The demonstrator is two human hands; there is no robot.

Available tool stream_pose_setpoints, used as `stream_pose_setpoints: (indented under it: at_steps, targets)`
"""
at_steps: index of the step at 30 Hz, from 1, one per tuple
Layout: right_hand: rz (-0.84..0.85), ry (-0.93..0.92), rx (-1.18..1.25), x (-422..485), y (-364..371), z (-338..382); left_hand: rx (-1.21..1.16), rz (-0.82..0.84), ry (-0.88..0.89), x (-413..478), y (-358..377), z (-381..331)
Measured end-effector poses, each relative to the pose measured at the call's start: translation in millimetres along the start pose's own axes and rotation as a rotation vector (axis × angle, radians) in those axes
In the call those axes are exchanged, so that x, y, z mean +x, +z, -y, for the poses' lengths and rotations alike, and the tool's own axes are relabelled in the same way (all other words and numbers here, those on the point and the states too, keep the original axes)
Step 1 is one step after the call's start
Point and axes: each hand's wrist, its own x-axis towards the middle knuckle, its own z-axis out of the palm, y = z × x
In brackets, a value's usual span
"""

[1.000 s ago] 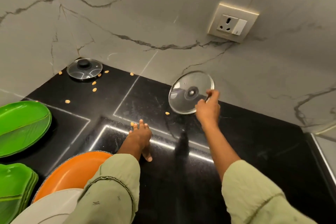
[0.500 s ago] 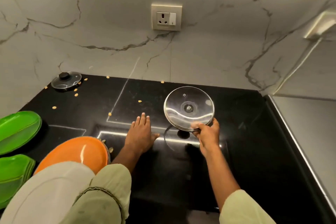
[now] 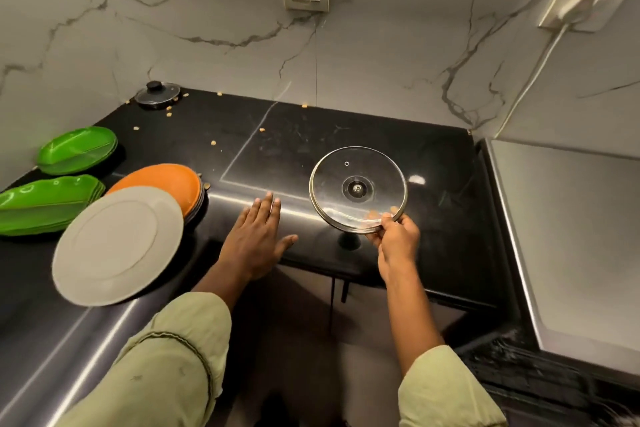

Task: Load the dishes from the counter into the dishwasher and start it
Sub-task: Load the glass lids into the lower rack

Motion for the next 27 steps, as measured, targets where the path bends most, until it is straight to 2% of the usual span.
stream_pose_setpoints:
  at_steps: [12,18,27]
  targets:
    - [-0.034,-0.017,-0.023,-128,-112,-29,-0.014,0.017,0.010,-148,20,-50]
    - [-0.103,-0.019,-0.083,-202,-193,-49,-0.047,0.079,0.048,-232,52,-82]
    - [-0.177,0.018,-0.072,-278,-319,-31,-0.052,0.121,0.109,-327,69,-164]
